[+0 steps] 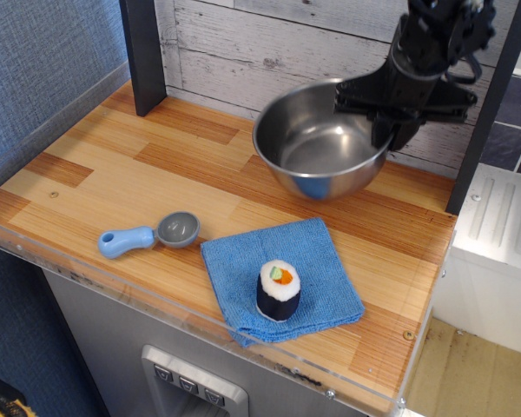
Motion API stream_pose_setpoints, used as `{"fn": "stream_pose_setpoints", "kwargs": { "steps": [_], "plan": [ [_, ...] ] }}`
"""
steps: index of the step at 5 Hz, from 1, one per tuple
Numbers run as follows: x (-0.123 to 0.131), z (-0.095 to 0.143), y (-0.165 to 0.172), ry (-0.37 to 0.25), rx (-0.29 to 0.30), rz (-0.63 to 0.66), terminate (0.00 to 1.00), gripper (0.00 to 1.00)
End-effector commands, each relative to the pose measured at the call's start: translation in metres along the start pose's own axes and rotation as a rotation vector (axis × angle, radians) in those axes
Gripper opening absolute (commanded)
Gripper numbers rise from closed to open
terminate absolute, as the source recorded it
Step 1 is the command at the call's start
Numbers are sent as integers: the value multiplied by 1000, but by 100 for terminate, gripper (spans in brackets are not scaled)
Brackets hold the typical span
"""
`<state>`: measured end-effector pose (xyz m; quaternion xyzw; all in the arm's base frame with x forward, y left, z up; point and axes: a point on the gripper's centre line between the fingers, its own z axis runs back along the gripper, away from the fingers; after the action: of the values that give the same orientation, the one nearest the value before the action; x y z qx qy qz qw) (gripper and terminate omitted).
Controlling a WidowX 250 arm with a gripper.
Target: Put the bowl behind the towel
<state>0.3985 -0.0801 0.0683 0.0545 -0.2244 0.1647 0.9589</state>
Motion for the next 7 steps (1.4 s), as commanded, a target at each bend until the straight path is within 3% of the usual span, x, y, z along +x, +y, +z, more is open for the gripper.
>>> {"fn": "stream_pose_setpoints", "kwargs": {
  "steps": [1, 2, 3, 5, 6, 7],
  "plan": [
    [-3, -1, -1, -1, -36, -34, 0, 0],
    [-5, -7, -2, 17, -31, -45, 0, 0],
    [-5, -8, -2, 36, -23, -51, 0, 100],
    [-7, -6, 2, 37, -6, -6, 0, 100],
    [-6, -2, 3, 39, -22, 1, 0, 100],
    [-7, 4, 6, 54, -78, 27, 0, 100]
  ]
}}
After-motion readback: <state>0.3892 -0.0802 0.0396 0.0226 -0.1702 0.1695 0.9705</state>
